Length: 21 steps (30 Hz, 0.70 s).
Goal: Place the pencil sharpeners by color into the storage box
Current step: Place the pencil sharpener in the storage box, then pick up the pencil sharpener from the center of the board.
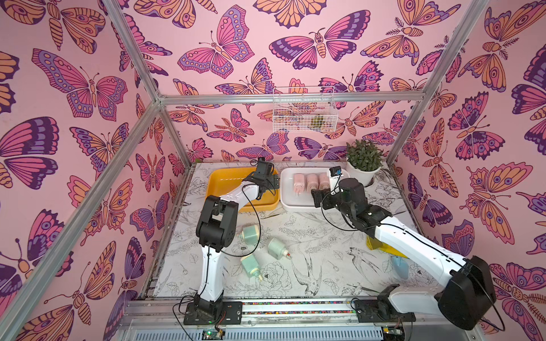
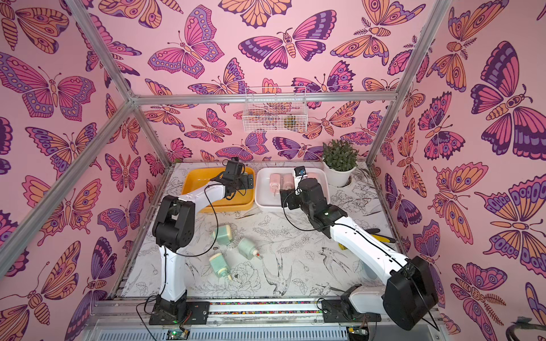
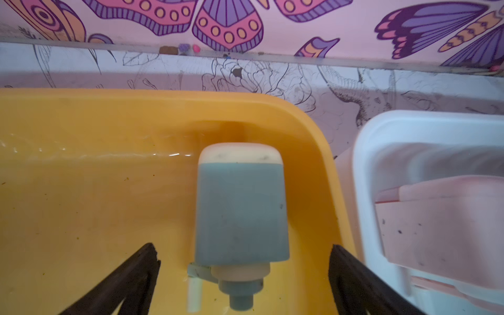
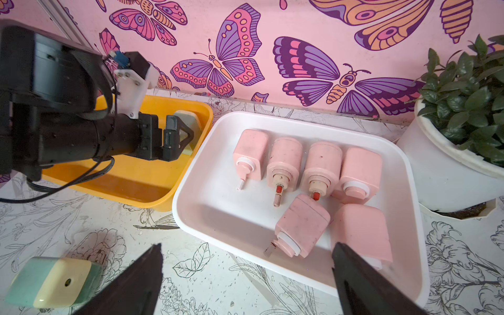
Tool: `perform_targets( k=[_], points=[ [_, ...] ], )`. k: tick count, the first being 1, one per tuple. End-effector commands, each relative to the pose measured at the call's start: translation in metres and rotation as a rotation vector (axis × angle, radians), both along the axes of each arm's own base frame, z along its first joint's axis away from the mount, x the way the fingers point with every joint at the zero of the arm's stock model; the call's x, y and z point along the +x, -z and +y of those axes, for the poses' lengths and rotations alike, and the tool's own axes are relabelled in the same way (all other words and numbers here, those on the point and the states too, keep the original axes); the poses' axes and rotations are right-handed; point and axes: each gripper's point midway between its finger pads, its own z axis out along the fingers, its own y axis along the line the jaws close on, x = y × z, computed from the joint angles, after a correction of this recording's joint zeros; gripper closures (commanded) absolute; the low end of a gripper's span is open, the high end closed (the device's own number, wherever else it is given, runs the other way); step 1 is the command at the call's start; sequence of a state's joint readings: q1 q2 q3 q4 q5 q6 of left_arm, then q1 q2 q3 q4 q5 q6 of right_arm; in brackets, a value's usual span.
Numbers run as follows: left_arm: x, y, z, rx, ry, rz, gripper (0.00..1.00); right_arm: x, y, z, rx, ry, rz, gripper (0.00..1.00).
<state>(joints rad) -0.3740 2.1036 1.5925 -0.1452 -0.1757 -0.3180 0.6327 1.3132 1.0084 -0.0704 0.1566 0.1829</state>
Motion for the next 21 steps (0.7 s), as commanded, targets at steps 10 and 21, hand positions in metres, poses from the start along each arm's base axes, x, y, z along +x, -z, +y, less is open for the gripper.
perform_targets(
  k=[10,21],
  points=[
    [-0.057,-0.089,0.004,0.067,0.196,-0.102,0.00,0.000,-0.001,0.015,0.042,-0.054,0.000,0.01],
    [-0.128,-0.136,0.008,0.171,0.454,-0.193,0.00,0.013,-0.008,0.022,0.112,-0.026,-0.041,0.01]
  ],
)
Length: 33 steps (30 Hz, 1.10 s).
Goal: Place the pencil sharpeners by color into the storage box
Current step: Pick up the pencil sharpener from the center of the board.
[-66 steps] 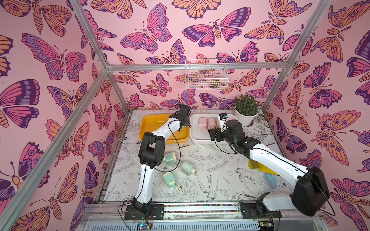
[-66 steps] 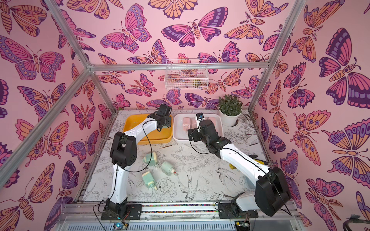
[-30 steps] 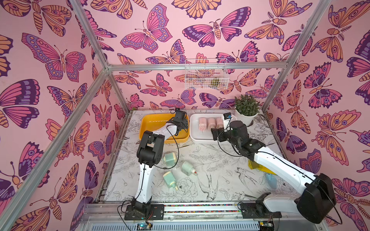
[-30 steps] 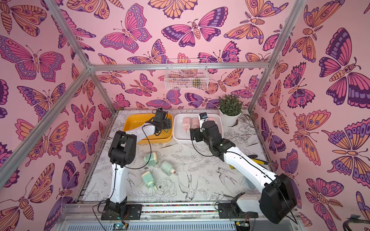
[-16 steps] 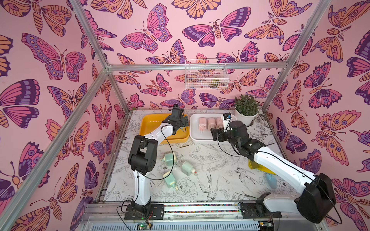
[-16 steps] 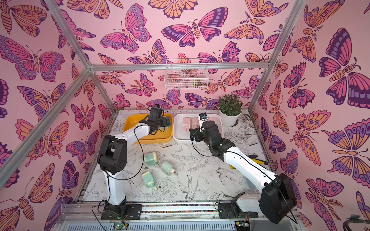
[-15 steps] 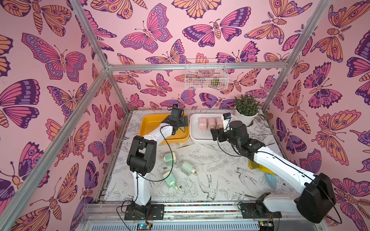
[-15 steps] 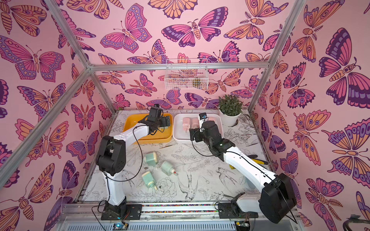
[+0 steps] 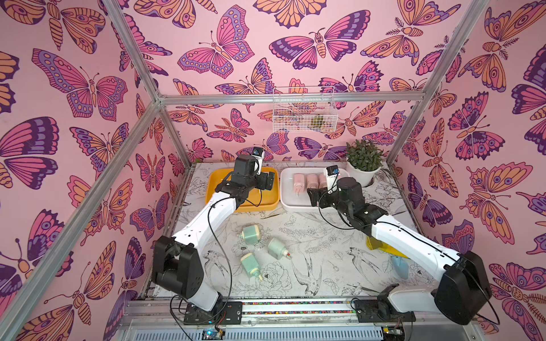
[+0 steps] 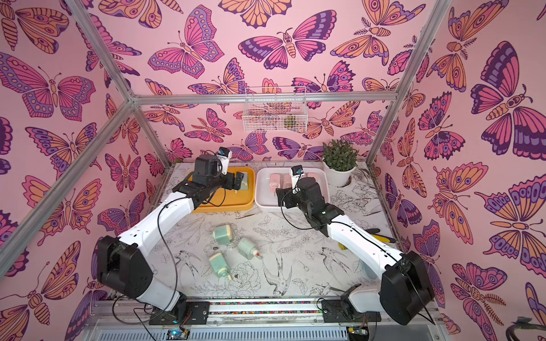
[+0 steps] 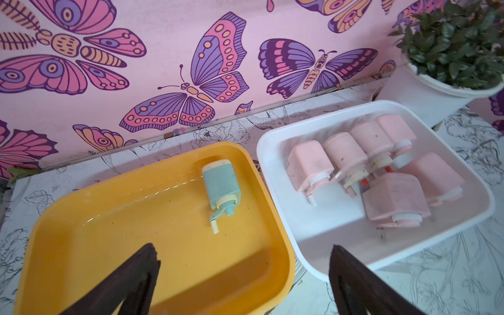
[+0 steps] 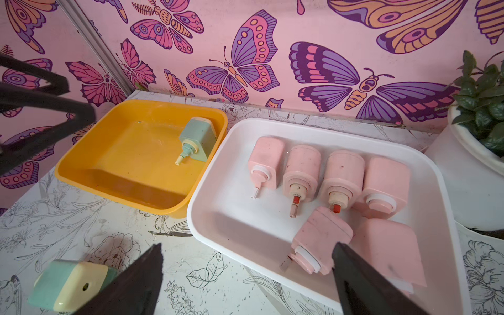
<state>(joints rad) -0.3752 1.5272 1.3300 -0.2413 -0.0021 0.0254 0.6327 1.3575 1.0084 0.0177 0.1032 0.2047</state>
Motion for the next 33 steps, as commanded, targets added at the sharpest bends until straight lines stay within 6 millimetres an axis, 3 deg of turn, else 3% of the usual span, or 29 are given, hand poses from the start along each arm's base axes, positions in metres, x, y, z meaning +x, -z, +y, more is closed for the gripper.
perform_targets(
  k=[1,4,10,15,19,23,29,33],
  points=[
    [-0.024,0.022,0.001,0.108,0.100,0.029,0.00,0.007,-0.008,0.005,0.056,0.022,-0.033,0.01],
    [-0.037,0.033,0.005,0.147,0.134,0.033,0.00,0.010,-0.011,0.002,0.074,0.051,-0.049,0.01],
    [-0.082,0.068,0.004,0.218,0.338,0.056,0.00,0.013,-0.017,-0.004,0.080,0.084,-0.070,0.01],
    [-0.147,0.076,-0.006,0.194,0.623,0.015,0.00,0.010,-0.020,-0.009,0.024,0.083,-0.076,0.01],
    [-0.151,0.084,0.011,0.253,0.591,0.025,0.00,0.008,-0.023,-0.014,-0.001,0.091,-0.085,0.01],
    [-0.154,0.108,0.021,0.328,0.612,0.101,0.00,0.006,-0.026,-0.016,-0.006,0.094,-0.088,0.01],
    [-0.158,0.124,0.022,0.373,0.670,0.128,0.00,0.007,-0.027,-0.017,-0.002,0.098,-0.090,0.01],
    [-0.158,0.149,0.044,0.448,0.641,0.255,0.01,0.006,-0.027,-0.016,0.000,0.097,-0.087,0.01]
  ],
)
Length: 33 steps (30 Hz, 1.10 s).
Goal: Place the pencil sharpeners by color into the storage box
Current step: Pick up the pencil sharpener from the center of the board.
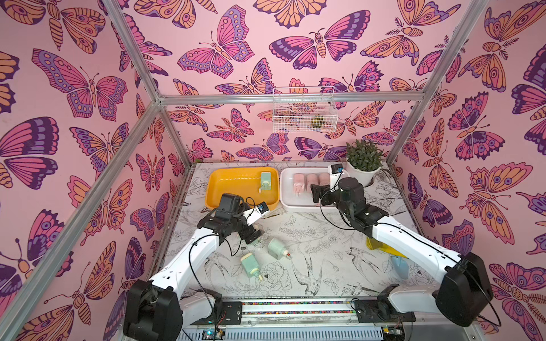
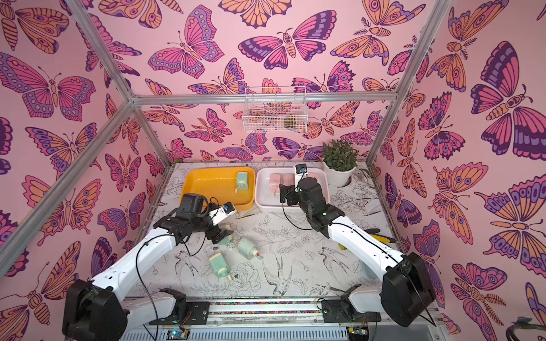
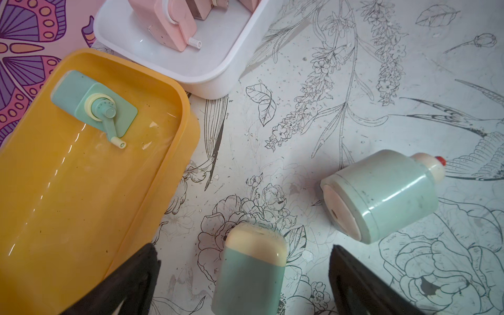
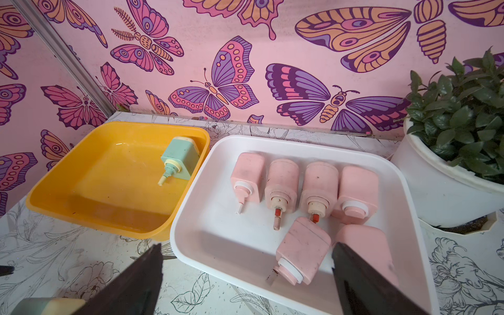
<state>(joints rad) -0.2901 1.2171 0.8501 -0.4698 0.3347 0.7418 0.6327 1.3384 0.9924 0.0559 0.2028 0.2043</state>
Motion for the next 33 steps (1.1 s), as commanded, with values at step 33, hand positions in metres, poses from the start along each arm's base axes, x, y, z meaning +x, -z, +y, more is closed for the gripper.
perform_targets(
  k=[33],
  points=[
    [-0.001,0.076,0.016,0.146,-0.054,0.212,0.19,0.007,-0.010,0.003,-0.023,0.006,-0.011,0.01]
  ],
)
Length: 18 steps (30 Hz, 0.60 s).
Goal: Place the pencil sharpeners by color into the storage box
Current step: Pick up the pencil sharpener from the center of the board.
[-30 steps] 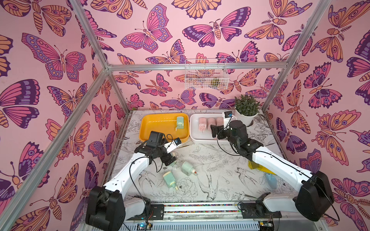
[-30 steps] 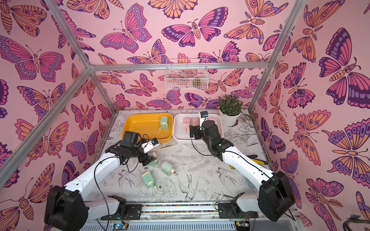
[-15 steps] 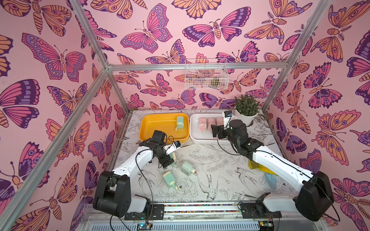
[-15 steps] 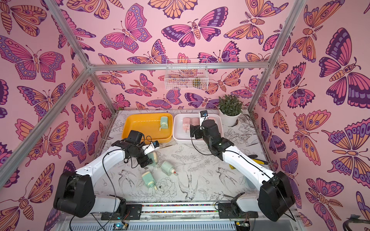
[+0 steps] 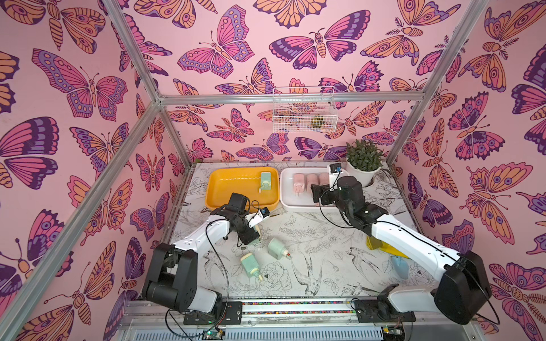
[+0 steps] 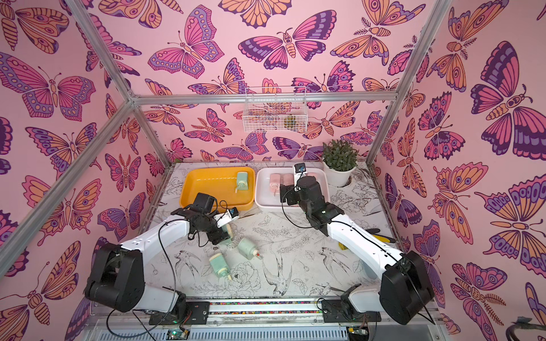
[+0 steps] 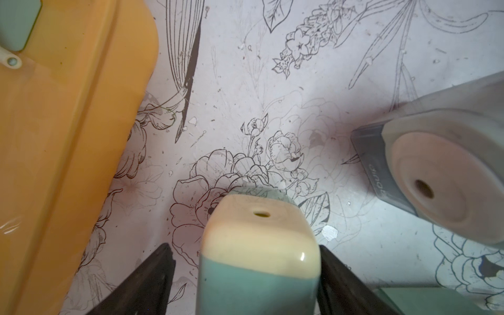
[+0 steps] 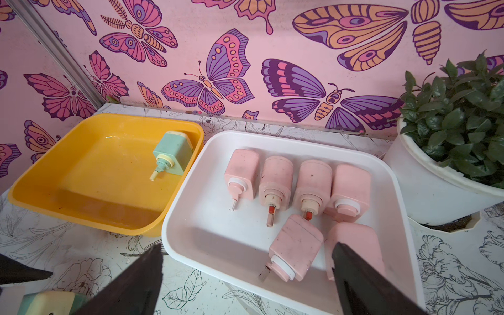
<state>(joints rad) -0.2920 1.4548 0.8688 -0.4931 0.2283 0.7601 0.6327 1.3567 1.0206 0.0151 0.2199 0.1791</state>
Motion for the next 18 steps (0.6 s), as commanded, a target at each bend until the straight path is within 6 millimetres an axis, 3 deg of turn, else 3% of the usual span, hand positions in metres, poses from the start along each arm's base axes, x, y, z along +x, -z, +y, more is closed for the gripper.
perform_targets(
  k=[1,5,11,18],
  points=[
    [-0.007,0.004,0.001,-0.011,-0.025,0.011,0.20,0.004,-0.013,0.006,0.022,-0.003,-0.022,0.01],
    [0.000,0.001,0.002,-0.004,-0.056,-0.003,0.27,0.004,-0.011,0.006,0.019,-0.004,-0.018,0.01],
    [0.008,0.009,0.001,0.017,-0.151,0.022,0.48,0.004,-0.008,0.007,0.023,-0.002,-0.010,0.01],
    [0.029,0.018,0.008,0.107,-0.346,-0.020,0.44,0.005,-0.006,0.007,0.016,-0.003,-0.008,0.01]
  ],
)
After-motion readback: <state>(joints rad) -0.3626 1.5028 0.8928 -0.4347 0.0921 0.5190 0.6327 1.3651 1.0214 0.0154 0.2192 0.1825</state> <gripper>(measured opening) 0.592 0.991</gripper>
